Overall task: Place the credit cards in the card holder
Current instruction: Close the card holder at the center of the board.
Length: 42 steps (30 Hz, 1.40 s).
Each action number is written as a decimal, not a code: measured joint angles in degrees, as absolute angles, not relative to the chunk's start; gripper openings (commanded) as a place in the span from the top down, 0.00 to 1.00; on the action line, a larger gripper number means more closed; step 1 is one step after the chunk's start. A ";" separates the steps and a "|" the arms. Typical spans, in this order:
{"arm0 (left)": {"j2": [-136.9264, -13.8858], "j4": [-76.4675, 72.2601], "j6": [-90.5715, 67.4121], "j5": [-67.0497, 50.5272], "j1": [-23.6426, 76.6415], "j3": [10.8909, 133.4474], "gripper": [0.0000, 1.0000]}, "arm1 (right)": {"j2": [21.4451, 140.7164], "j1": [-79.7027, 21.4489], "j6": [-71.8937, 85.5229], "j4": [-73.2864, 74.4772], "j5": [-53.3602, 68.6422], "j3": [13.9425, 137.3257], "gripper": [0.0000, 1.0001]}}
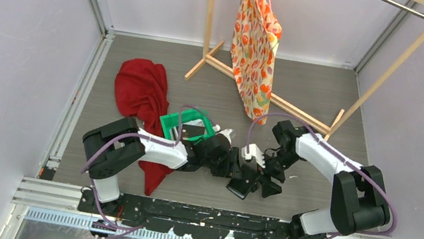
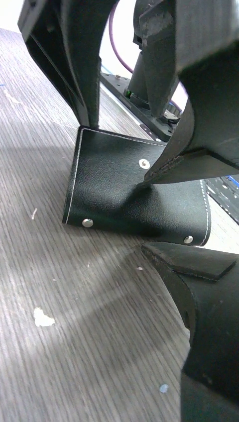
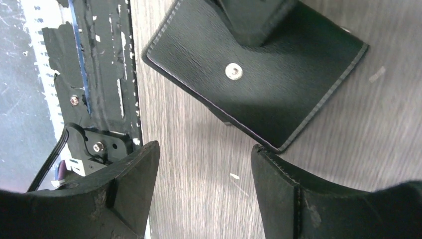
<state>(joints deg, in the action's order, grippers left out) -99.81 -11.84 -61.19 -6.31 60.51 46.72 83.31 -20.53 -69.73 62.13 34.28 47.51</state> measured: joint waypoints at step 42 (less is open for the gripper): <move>-96.49 -12.64 -68.95 -6.55 58.72 41.19 0.61 | 80.09 -28.29 -51.96 35.05 29.56 42.94 0.97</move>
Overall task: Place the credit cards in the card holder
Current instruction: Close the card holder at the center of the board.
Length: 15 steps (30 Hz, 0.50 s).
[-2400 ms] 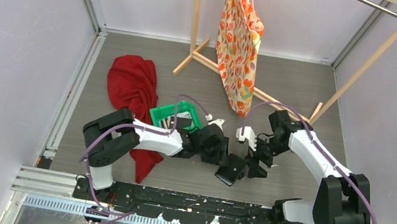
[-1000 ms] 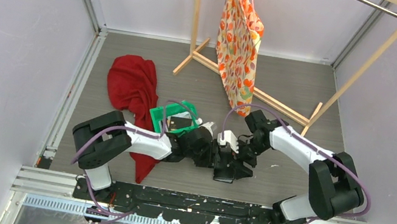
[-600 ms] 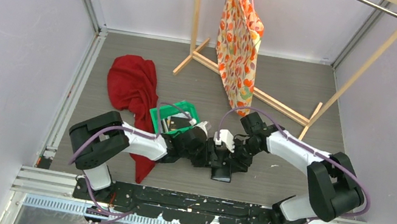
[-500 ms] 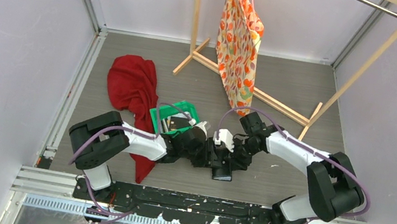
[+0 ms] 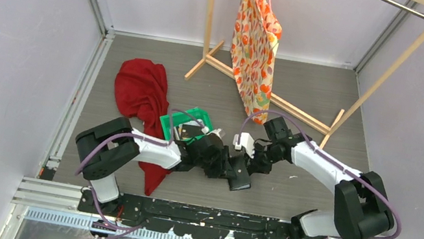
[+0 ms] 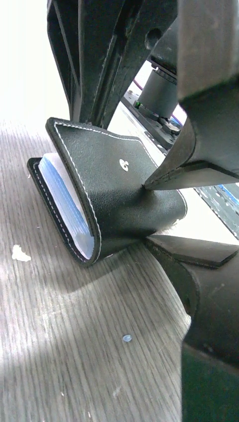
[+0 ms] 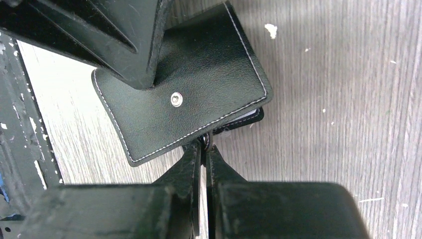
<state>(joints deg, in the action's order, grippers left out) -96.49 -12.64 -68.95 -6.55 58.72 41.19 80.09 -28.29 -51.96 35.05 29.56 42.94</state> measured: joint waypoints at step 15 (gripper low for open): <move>-100.44 -10.57 -73.01 -8.45 57.14 44.66 0.83 | 79.99 -17.89 -52.80 39.09 40.10 43.66 0.99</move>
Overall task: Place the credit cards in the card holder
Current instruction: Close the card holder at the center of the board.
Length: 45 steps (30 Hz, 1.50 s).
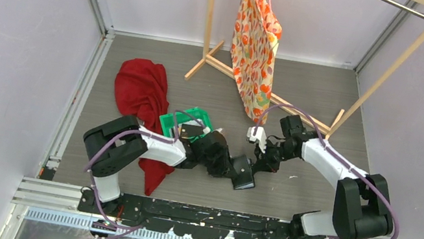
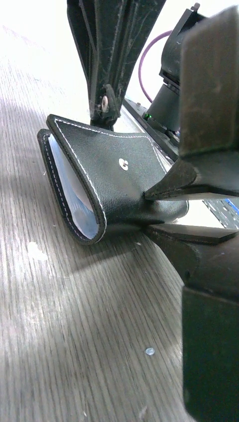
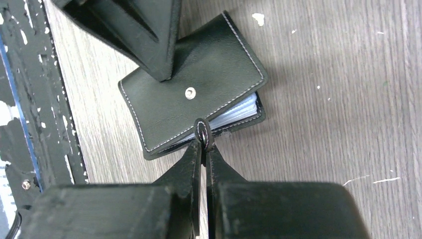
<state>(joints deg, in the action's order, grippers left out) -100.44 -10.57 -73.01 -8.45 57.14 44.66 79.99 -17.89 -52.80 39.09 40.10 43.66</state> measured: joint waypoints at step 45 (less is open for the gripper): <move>-75.18 -18.33 -44.62 11.16 60.05 30.39 0.58 | 91.29 -22.35 -17.28 62.13 24.03 63.40 0.47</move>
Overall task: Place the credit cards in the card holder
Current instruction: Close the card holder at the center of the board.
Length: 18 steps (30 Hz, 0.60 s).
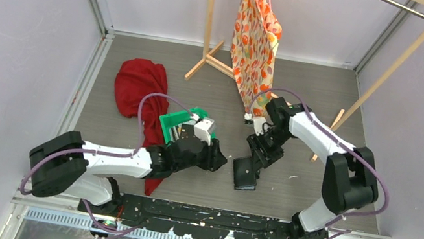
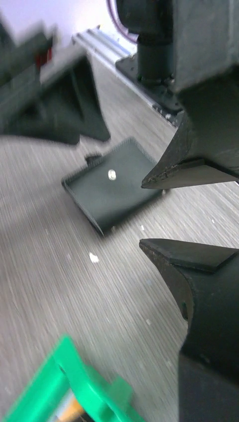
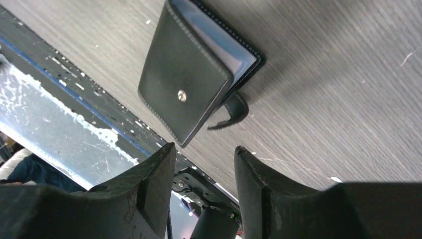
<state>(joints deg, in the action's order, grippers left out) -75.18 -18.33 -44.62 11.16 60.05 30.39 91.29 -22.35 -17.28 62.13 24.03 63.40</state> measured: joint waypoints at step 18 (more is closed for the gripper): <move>-84.03 -33.34 -30.83 11.62 68.62 27.44 0.55 | 98.76 -24.38 -10.09 58.59 17.96 65.49 0.60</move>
